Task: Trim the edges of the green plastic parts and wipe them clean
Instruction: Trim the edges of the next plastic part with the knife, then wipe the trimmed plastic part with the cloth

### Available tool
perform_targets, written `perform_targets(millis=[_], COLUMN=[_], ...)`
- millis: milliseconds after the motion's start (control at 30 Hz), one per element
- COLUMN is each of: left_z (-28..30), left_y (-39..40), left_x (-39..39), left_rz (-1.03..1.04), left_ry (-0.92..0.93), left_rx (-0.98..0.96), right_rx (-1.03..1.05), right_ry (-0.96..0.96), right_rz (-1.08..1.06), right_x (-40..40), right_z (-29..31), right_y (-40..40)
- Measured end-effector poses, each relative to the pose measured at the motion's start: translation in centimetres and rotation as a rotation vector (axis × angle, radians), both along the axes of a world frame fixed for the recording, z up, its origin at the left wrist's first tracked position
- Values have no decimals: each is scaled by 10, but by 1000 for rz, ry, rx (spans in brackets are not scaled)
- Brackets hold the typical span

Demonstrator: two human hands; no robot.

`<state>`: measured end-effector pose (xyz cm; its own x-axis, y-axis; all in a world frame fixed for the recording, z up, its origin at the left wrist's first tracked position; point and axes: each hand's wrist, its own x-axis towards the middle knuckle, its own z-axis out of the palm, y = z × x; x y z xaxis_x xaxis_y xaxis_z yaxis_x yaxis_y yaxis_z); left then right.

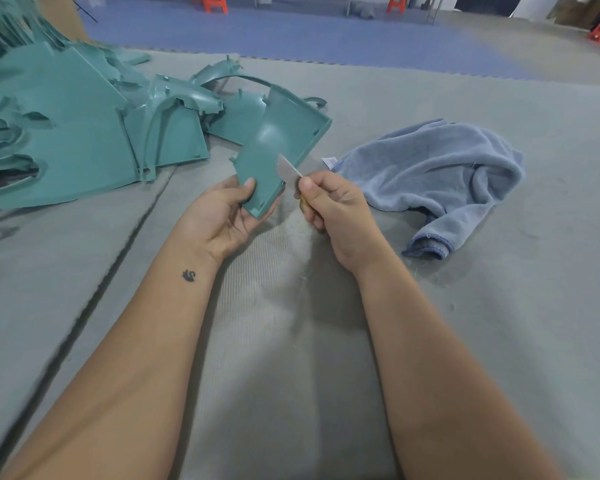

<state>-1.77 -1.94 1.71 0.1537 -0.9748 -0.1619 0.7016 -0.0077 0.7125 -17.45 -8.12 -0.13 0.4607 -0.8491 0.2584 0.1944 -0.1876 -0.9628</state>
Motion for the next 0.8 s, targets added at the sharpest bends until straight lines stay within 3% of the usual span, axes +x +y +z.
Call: perform_targets(millis=[167, 267, 367, 500, 567, 667, 800], left_z=[0, 0, -1, -2, -3, -4, -5], left_y=[2, 2, 1, 0, -1, -4, -6], left_x=[5, 0, 0, 4, 2, 2, 3], left_rz=[-14, -59, -90, -77, -37, 42, 75], left_ry=[-73, -122, -137, -136, -133, -118, -102], left_rx=[46, 70, 35, -61, -89, -61, -40], right_rx=[304, 345, 197, -234, -403, -469, -360], right_ry=[-361, -371, -131, 643, 917, 970, 911], right_rz=[-246, -343, -468, -545, -533, -684, -1048], right_x=[-11, -13, -12, -10, -6, -8, -32], right_z=[5, 5, 4, 2, 0, 8, 17], right_y=[-16, -17, -14, -11, -8, -6, -11])
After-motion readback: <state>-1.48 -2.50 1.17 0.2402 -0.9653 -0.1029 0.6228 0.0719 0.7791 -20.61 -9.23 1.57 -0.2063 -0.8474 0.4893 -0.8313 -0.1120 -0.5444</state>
